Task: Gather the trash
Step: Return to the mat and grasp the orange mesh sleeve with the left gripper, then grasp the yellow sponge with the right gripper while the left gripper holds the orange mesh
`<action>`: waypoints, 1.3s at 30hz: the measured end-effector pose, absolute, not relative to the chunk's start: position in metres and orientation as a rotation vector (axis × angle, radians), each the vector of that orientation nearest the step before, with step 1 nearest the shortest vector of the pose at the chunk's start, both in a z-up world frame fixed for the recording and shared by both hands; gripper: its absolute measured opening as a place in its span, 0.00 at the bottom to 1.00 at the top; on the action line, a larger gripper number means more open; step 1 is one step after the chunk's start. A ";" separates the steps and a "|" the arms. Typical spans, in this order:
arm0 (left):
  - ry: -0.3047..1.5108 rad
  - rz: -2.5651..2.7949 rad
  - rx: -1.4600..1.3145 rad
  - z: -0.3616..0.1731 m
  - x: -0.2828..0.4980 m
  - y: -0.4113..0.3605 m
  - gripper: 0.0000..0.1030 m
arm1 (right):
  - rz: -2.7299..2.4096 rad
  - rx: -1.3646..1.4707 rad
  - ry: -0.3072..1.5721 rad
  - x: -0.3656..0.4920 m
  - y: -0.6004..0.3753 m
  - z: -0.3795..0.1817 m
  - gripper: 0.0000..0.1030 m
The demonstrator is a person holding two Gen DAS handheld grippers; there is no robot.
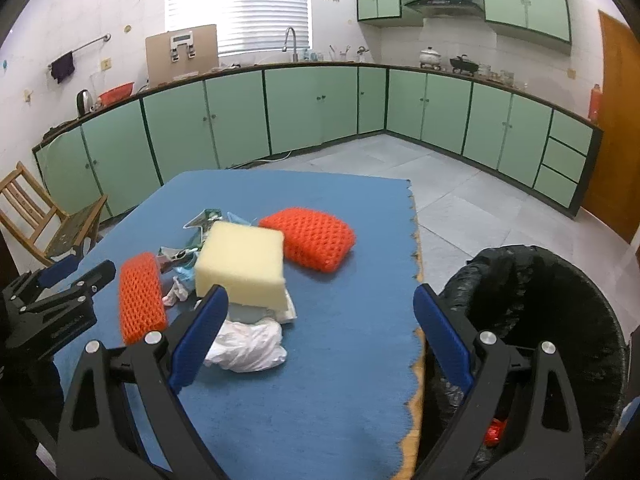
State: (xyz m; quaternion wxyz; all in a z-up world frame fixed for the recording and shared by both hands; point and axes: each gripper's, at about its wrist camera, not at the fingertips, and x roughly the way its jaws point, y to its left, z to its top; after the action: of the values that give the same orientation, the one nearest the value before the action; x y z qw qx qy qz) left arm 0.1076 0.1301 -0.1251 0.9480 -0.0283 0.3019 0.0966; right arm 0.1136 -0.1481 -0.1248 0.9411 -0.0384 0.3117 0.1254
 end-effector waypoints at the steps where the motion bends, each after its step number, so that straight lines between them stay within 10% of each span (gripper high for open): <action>1: 0.626 0.202 -0.061 -0.129 0.109 0.133 0.69 | 0.258 -0.082 0.639 0.114 -0.147 -0.126 0.88; 19: 0.833 0.174 -0.134 -0.187 0.138 0.140 0.68 | 0.286 -0.109 0.685 0.128 -0.134 -0.152 0.88; 27: 0.834 0.137 -0.130 -0.188 0.137 0.133 0.14 | 0.295 -0.097 0.701 0.137 -0.129 -0.159 0.88; 39: 0.681 0.182 -0.115 -0.142 0.125 0.141 0.11 | 0.341 -0.090 0.689 0.153 -0.105 -0.152 0.88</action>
State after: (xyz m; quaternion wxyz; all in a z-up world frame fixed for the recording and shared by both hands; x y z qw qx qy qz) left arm 0.1252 0.1410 -0.1420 0.9370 -0.0561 0.3331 0.0891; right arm 0.1526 -0.1051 -0.1523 0.9260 -0.0436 0.3361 0.1663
